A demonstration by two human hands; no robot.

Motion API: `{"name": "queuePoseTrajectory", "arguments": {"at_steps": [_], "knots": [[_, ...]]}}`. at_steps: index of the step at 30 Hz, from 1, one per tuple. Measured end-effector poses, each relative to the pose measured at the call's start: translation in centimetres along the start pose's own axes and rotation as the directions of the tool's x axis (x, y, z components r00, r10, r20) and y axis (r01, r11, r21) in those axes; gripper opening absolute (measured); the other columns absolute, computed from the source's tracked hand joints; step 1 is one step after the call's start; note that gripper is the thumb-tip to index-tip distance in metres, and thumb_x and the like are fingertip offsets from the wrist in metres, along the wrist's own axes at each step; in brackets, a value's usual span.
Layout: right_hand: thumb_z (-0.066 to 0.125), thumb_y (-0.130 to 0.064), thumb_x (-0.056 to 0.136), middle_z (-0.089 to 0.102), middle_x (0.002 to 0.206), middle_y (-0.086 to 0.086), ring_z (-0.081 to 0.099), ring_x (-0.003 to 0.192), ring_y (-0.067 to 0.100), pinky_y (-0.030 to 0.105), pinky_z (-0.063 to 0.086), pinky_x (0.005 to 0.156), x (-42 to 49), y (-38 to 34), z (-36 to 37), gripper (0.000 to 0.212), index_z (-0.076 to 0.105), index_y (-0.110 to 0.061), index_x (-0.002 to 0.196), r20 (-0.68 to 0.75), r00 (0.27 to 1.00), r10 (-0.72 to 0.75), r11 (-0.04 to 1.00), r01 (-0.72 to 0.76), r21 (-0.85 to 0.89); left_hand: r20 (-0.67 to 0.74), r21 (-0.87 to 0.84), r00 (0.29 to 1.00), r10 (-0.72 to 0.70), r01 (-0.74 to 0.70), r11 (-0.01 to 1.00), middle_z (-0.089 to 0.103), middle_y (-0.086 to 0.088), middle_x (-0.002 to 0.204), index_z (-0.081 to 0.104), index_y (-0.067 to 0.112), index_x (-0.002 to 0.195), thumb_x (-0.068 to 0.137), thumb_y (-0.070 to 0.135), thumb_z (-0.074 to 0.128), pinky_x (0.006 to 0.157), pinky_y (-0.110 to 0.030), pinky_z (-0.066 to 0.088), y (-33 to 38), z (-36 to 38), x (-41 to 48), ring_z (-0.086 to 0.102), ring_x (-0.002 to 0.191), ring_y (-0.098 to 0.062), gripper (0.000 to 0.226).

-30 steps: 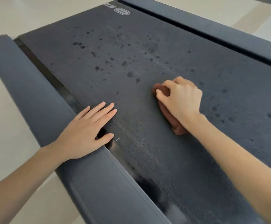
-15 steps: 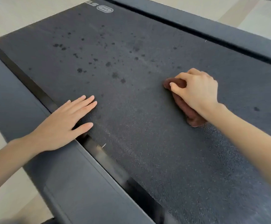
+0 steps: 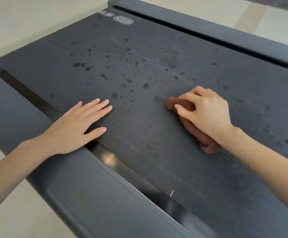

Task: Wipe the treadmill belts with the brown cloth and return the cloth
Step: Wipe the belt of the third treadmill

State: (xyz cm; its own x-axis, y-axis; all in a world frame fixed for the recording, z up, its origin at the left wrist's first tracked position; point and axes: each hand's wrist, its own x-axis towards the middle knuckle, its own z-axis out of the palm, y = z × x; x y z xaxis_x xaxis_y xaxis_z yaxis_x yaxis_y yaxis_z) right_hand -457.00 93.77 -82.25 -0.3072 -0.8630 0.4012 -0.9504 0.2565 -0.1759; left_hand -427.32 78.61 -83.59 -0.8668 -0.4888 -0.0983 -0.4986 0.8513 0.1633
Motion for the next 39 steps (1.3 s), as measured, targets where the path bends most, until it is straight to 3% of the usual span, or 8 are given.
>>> {"name": "queuePoseTrajectory", "arguments": {"at_steps": [4, 14, 17, 20, 23, 28, 32, 39], "knots": [[0.052, -0.048, 0.088, 0.061, 0.104, 0.003, 0.057, 0.094, 0.031, 0.029, 0.034, 0.065, 3.4, -0.3, 2.0, 0.032, 0.068, -0.027, 0.105, -0.024, 0.973, 0.228, 0.961, -0.229, -0.154, -0.009, -0.009, 1.000, 0.028, -0.028, 1.000, -0.004, 0.018, 0.154, 0.003, 0.030, 0.147, 0.081, 0.066, 0.006, 0.118, -0.038, 0.001, -0.3, 0.4, 0.3, -0.012, 0.141, -0.001, 0.076], [0.055, -0.044, 0.083, 0.066, 0.088, 0.000, 0.061, 0.072, 0.023, 0.031, 0.053, 0.074, -6.7, -11.8, -0.4, 0.027, 0.074, -0.026, 0.089, 0.052, 0.976, -0.211, 0.976, 0.207, 0.067, -0.016, 0.025, 0.991, 0.135, -0.134, 0.991, -0.008, 0.021, 0.153, -0.003, 0.041, 0.143, 0.089, 0.068, 0.006, 0.116, -0.032, -0.001, -5.1, -0.2, -0.2, -0.012, 0.141, 0.000, 0.061], [0.051, -0.051, 0.085, 0.065, 0.094, -0.003, 0.061, 0.087, 0.025, 0.033, 0.051, 0.067, -5.4, -7.7, -1.6, 0.032, 0.072, -0.030, 0.096, 0.044, 0.997, 0.058, 0.994, -0.054, -0.096, -0.014, -0.038, 0.997, 0.080, -0.081, 0.996, -0.002, 0.021, 0.154, 0.001, 0.042, 0.142, 0.082, 0.062, 0.011, 0.117, -0.034, 0.001, -8.0, -0.8, -0.8, -0.008, 0.142, 0.000, 0.064], [0.054, -0.048, 0.086, 0.061, 0.098, 0.002, 0.057, 0.097, 0.031, 0.034, 0.040, 0.069, -2.0, -4.2, -0.5, 0.029, 0.069, -0.028, 0.101, -0.057, 0.914, 0.401, 0.893, -0.404, -0.197, -0.029, -0.016, 0.997, 0.077, -0.078, 0.997, -0.003, 0.019, 0.154, 0.006, 0.038, 0.146, 0.086, 0.060, 0.014, 0.118, -0.037, 0.002, -8.3, -0.5, -0.8, -0.008, 0.142, -0.003, 0.065], [0.051, -0.048, 0.089, 0.060, 0.102, 0.009, 0.055, 0.097, 0.037, 0.033, 0.035, 0.067, 1.0, -6.2, 1.4, 0.034, 0.068, -0.022, 0.104, -0.115, 0.851, 0.513, 0.816, -0.525, -0.241, -0.049, -0.028, 0.996, 0.079, -0.080, 0.996, -0.003, 0.019, 0.155, 0.008, 0.038, 0.147, 0.085, 0.060, 0.015, 0.118, -0.039, 0.002, -7.9, -0.1, -0.4, -0.008, 0.143, -0.004, 0.066], [0.057, -0.048, 0.086, 0.062, 0.097, 0.002, 0.058, 0.086, 0.027, 0.026, 0.035, 0.062, 0.3, -17.5, 3.9, 0.027, 0.071, -0.027, 0.099, -0.030, 0.979, 0.200, 0.965, -0.202, -0.165, -0.036, -0.030, 0.996, 0.080, -0.081, 0.996, 0.000, 0.016, 0.156, 0.010, 0.035, 0.148, 0.087, 0.057, 0.019, 0.118, -0.039, 0.003, -7.9, -0.2, -0.7, -0.006, 0.143, -0.006, 0.065], [0.070, -0.041, 0.077, 0.065, 0.085, 0.000, 0.060, 0.072, 0.023, 0.029, 0.050, 0.060, -2.4, -19.9, 2.5, 0.019, 0.074, -0.026, 0.088, 0.059, 0.992, -0.108, 0.991, 0.112, -0.072, -0.018, 0.004, 0.996, 0.085, -0.085, 0.996, 0.000, 0.014, 0.157, 0.008, 0.033, 0.148, 0.094, 0.050, 0.027, 0.117, -0.036, 0.003, -8.1, -1.0, -1.5, -0.006, 0.143, -0.006, 0.060], [0.055, -0.048, 0.088, 0.062, 0.104, 0.002, 0.057, 0.100, 0.030, 0.033, 0.039, 0.070, 4.6, -9.5, 4.0, 0.029, 0.068, -0.028, 0.104, -0.023, 0.947, 0.321, 0.933, -0.320, -0.166, -0.064, -0.054, 0.997, 0.034, -0.037, 0.998, 0.001, 0.017, 0.156, 0.010, 0.032, 0.148, 0.090, 0.054, 0.015, 0.118, -0.034, 0.003, -8.8, -0.1, -2.6, -0.005, 0.143, -0.003, 0.063]]}}
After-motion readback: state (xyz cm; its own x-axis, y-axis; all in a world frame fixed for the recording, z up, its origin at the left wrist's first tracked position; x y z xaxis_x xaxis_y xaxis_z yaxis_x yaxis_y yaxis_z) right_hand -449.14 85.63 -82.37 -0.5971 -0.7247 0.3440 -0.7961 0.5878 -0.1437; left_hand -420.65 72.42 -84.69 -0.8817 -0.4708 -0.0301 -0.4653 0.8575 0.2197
